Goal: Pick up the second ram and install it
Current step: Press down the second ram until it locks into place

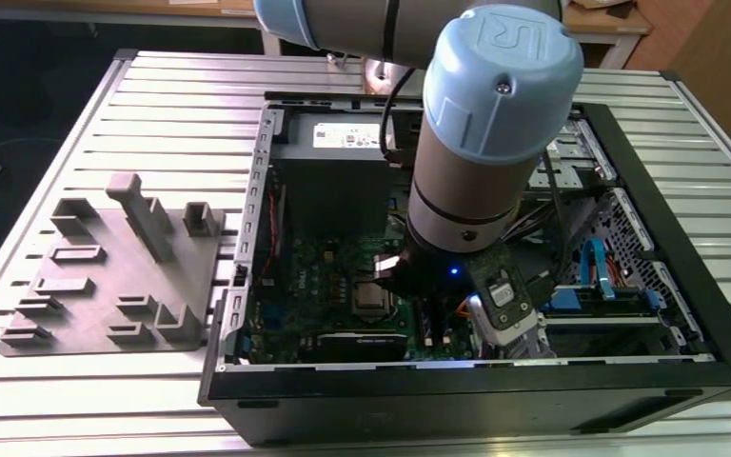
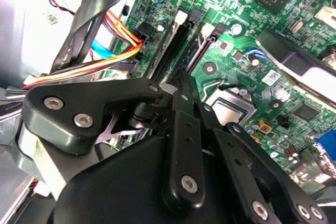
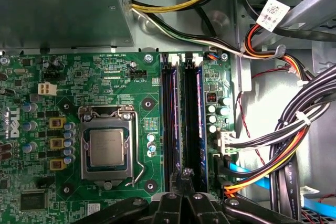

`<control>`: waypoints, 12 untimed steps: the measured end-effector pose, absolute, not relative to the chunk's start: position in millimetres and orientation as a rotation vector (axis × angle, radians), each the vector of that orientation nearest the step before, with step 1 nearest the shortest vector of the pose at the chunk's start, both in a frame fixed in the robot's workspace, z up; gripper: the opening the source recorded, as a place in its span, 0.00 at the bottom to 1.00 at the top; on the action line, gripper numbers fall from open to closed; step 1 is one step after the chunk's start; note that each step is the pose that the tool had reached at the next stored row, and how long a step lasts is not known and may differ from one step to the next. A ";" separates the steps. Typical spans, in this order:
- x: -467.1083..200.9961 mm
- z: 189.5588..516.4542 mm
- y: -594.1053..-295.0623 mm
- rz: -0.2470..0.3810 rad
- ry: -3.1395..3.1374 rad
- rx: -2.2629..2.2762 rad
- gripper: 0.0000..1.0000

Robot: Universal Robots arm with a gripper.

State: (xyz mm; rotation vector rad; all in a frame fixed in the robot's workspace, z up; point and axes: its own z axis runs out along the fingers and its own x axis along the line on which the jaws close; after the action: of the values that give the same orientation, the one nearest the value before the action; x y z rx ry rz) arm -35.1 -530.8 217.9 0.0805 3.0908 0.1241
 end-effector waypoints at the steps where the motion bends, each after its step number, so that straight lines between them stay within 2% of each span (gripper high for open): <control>1: -35.1 217.9 -530.8 0.124 3.091 0.081 0.07; 12: -35.1 223.3 -530.6 0.127 3.090 0.081 0.07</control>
State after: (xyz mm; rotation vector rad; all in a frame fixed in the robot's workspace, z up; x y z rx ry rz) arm -35.1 -530.6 223.3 0.0806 3.0903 0.1265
